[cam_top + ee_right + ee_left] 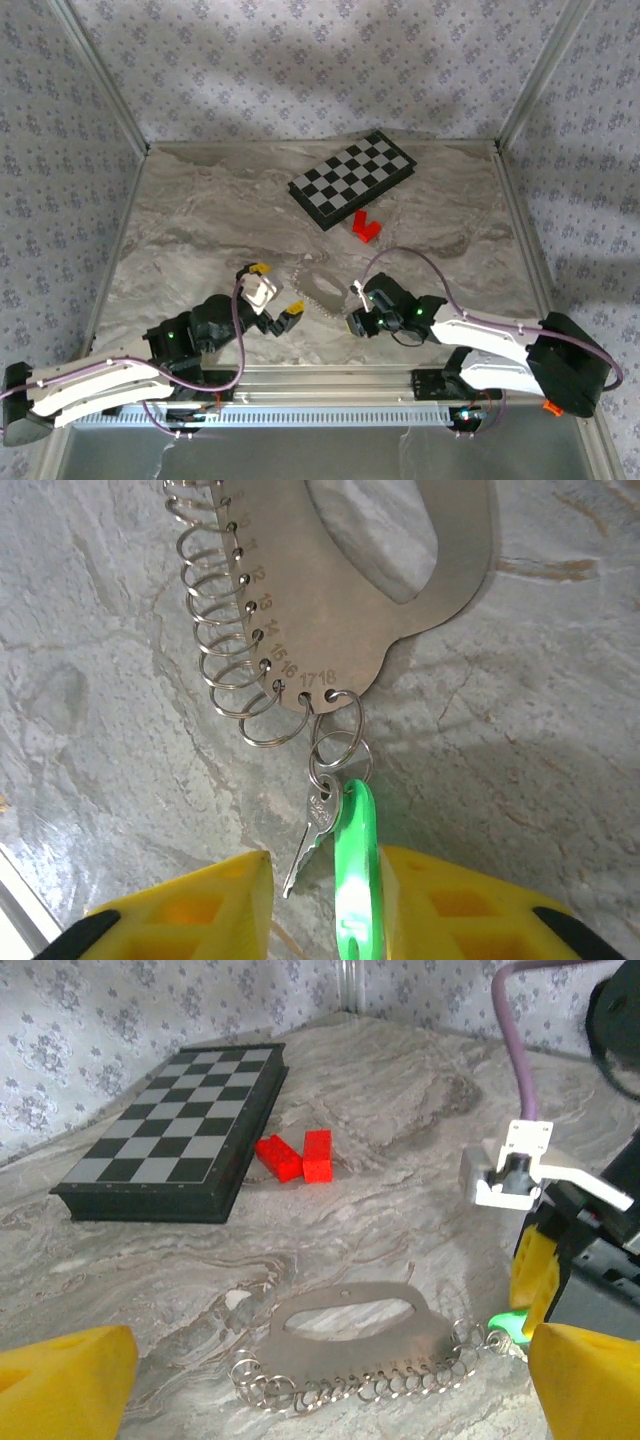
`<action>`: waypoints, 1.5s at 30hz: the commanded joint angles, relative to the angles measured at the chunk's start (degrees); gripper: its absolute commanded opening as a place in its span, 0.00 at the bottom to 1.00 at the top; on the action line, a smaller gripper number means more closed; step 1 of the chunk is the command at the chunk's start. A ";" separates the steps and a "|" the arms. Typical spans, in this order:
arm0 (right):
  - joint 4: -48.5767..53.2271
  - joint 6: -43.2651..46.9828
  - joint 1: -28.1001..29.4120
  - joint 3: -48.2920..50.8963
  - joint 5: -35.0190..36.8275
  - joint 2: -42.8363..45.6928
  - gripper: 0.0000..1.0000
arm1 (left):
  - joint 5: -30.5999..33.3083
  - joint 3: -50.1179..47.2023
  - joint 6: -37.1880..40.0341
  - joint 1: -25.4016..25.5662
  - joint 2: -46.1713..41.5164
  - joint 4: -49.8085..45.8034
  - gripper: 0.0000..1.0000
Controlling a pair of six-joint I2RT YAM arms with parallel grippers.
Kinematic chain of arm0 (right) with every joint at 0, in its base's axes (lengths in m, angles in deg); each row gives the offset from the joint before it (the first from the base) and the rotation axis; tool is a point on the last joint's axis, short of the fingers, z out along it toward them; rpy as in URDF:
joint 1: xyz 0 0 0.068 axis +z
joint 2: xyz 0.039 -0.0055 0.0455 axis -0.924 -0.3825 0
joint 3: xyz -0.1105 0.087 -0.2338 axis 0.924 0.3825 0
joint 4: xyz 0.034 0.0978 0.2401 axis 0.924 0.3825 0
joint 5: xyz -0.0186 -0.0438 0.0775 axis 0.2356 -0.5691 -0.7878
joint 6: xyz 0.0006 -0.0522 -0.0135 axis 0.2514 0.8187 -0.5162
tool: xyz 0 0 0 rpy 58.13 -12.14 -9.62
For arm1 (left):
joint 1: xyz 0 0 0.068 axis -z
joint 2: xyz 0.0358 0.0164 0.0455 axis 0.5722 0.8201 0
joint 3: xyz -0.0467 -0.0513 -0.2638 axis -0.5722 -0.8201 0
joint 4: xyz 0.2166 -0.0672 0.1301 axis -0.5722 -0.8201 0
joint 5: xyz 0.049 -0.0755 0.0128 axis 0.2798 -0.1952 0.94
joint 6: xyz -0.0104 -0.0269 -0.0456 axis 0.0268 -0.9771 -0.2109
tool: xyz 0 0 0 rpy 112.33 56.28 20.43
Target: Put the keys on the keyring
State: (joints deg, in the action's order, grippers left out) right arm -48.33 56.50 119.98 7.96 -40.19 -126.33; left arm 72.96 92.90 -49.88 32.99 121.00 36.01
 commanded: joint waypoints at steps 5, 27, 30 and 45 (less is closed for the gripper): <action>7.72 0.04 -0.79 -1.54 4.79 8.44 0.47 | 9.04 5.44 -4.51 -2.24 3.56 -1.07 1.00; 17.25 6.50 -18.98 -3.61 25.69 33.90 1.00 | 30.27 1.67 -10.23 -29.72 -1.26 -8.11 1.00; 13.43 6.23 -22.70 -1.35 30.61 34.92 1.00 | 29.71 -1.94 -3.83 -32.53 1.17 -1.98 1.00; 0.89 16.29 -28.50 9.12 36.33 44.78 0.99 | 24.02 -15.07 -1.47 -44.61 -5.85 8.31 1.00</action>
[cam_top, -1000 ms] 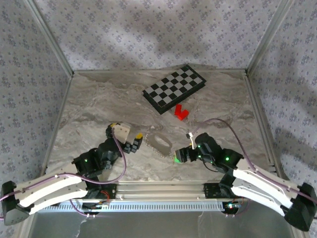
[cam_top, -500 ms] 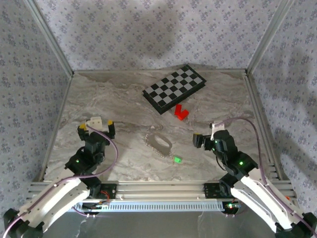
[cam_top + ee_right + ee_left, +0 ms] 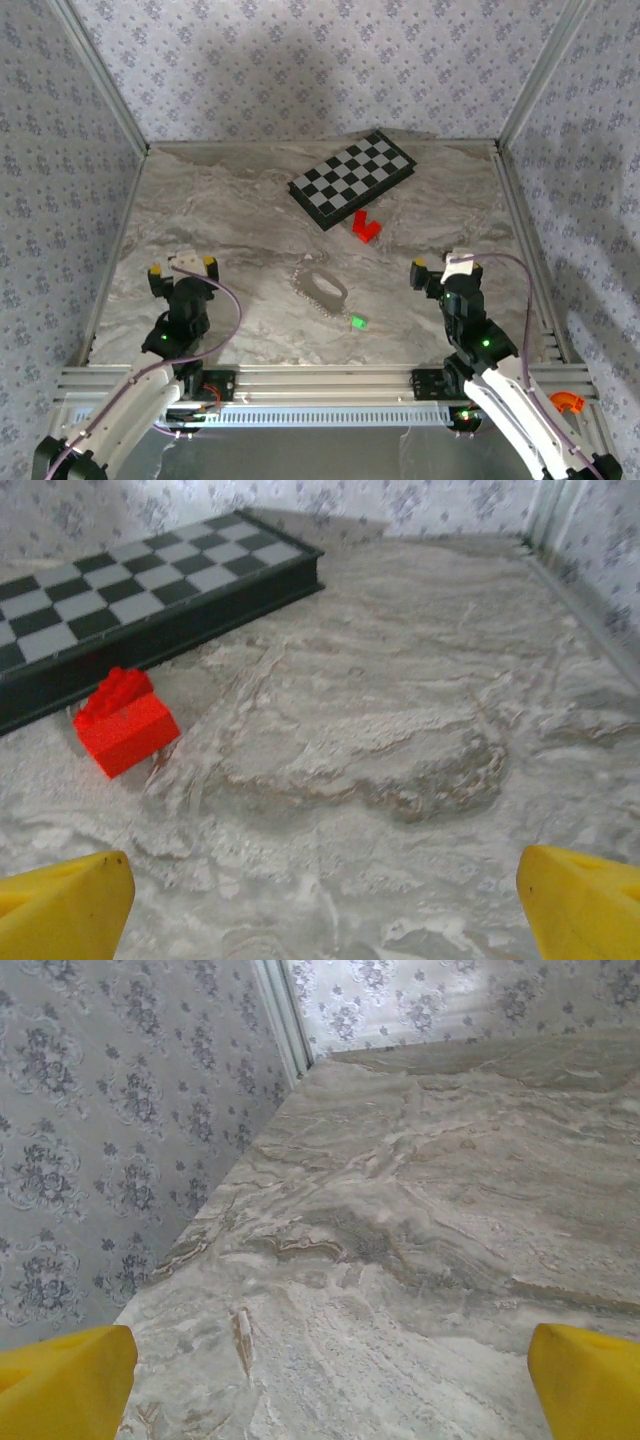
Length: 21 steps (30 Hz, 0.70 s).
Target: Put the keys on the keyring
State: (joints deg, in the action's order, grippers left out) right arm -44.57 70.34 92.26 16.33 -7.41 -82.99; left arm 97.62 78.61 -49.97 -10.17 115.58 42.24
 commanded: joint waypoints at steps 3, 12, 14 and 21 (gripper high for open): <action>-3.28 4.37 -1.89 1.09 6.45 1.73 1.00 | -1.07 -0.63 -2.10 -3.05 -0.38 1.67 1.00; -10.68 8.16 -2.23 7.95 6.99 1.71 1.00 | -4.47 0.34 -1.15 -6.63 5.00 4.56 1.00; -15.75 10.43 -2.18 10.80 5.36 1.25 1.00 | -4.75 0.59 0.13 -7.71 7.19 6.48 1.00; -19.90 9.17 -3.88 10.31 6.54 -4.93 0.99 | -8.15 1.57 0.80 -10.21 13.13 10.39 1.00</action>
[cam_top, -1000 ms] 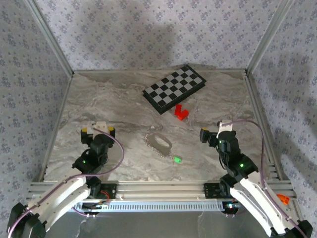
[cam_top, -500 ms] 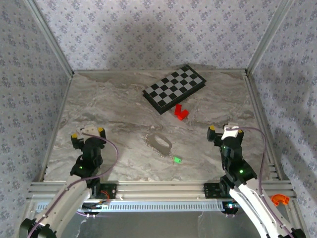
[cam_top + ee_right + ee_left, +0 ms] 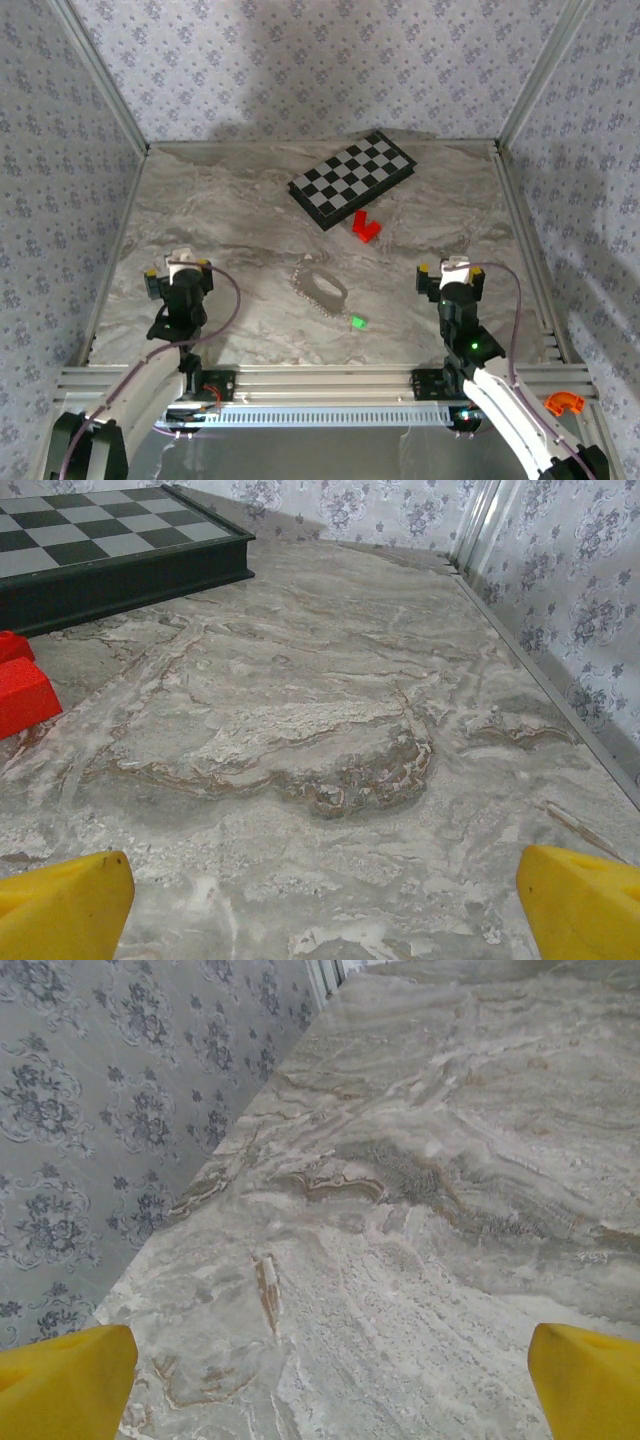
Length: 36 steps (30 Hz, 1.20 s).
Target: Put the keys on the keyring
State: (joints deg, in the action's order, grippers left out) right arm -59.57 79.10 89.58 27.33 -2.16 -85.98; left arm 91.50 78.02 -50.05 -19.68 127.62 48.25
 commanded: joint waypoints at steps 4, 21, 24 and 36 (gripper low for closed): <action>-12.88 0.79 -3.50 -0.39 -0.12 -8.63 1.00 | -5.22 1.85 0.92 -2.87 3.78 8.96 1.00; -41.84 -2.52 -13.65 -3.38 -7.94 -38.72 1.00 | -17.28 4.72 1.38 -9.42 25.36 31.30 1.00; -45.00 -2.03 -13.90 -4.75 -9.17 -43.03 1.00 | -18.58 6.29 1.82 -9.64 29.41 33.94 1.00; -44.97 0.53 -14.51 -8.80 -8.04 -48.48 1.00 | -23.51 10.06 1.21 -11.59 43.45 43.65 1.00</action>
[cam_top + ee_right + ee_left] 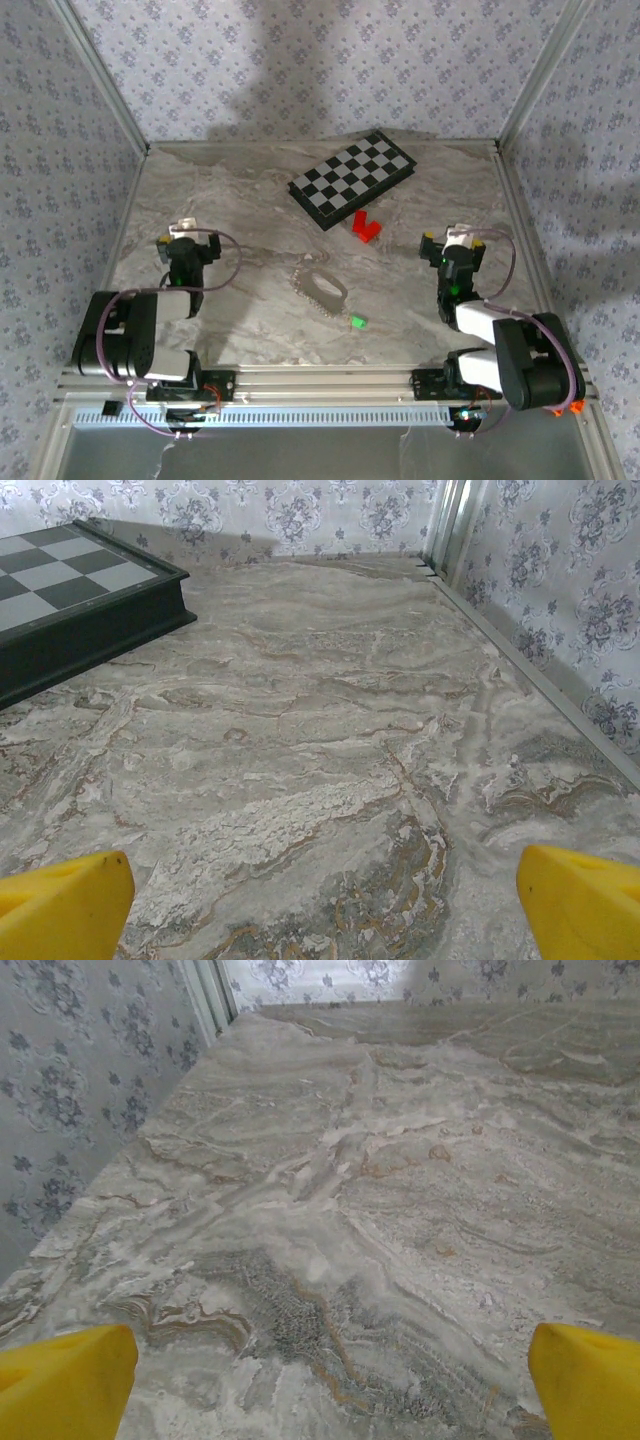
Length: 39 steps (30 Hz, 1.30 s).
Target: Put the keys on the keyring
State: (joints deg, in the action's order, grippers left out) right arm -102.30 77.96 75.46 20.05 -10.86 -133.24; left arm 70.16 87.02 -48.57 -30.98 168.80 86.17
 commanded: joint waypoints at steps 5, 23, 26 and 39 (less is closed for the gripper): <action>-4.40 4.40 -0.35 -2.78 1.80 -3.96 1.00 | -2.13 1.42 -0.61 -0.53 6.46 8.47 1.00; -10.61 7.41 -1.92 -4.95 -3.94 -13.74 1.00 | -5.07 6.33 -1.64 -2.34 7.27 -0.05 1.00; -10.08 6.19 -3.27 -4.78 -6.50 -13.96 1.00 | -6.02 6.51 -2.05 -3.03 7.26 -0.50 1.00; -5.77 2.89 -6.72 -8.68 -6.17 -17.29 1.00 | -5.97 6.57 -2.16 -3.00 7.29 -0.59 1.00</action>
State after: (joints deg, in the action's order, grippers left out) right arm -109.29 82.01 69.18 12.12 -16.67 -150.61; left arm 65.03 92.36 -49.86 -33.78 175.60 85.19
